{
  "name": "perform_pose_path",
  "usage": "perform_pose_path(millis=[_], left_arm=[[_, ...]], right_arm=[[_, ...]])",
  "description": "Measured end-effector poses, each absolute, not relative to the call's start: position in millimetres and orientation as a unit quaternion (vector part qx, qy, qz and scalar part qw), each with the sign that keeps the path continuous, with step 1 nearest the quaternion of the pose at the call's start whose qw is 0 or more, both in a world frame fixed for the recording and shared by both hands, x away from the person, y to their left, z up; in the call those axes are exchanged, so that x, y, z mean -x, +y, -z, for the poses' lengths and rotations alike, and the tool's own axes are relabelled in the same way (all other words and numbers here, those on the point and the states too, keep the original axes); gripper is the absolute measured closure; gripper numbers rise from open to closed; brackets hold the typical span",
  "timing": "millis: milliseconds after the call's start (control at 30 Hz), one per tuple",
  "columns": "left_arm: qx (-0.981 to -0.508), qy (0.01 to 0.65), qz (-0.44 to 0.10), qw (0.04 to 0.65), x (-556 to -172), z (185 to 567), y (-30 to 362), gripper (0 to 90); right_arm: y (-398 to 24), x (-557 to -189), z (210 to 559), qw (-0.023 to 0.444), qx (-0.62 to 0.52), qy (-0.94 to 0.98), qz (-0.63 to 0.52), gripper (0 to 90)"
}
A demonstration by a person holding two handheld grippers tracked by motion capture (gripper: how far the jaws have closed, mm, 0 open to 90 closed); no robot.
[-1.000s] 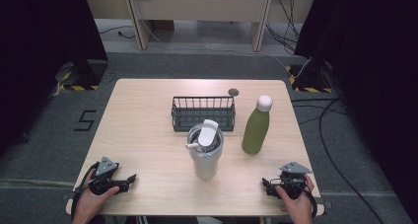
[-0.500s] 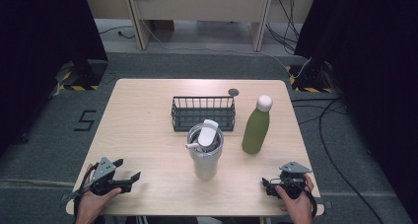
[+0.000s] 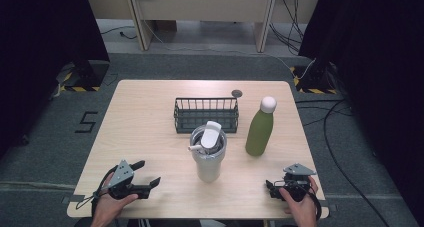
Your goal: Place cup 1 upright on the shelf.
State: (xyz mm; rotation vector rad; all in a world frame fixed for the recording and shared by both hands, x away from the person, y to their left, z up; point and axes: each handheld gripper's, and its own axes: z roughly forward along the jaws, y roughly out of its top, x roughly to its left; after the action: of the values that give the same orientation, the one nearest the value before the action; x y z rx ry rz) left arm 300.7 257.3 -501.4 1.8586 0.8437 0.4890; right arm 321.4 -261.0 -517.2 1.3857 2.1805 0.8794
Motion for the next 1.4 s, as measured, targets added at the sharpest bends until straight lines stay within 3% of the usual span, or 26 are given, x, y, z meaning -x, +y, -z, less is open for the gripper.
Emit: perform_pose_path(millis=[1400], left_arm=[[-0.773, 0.241, -0.151, 0.567, -326.6, 494.1, 163.7, 14.7]], right_arm=[[-261.3, -322.5, 517.5, 0.207, -0.494, 0.783, -0.316, 0.3]])
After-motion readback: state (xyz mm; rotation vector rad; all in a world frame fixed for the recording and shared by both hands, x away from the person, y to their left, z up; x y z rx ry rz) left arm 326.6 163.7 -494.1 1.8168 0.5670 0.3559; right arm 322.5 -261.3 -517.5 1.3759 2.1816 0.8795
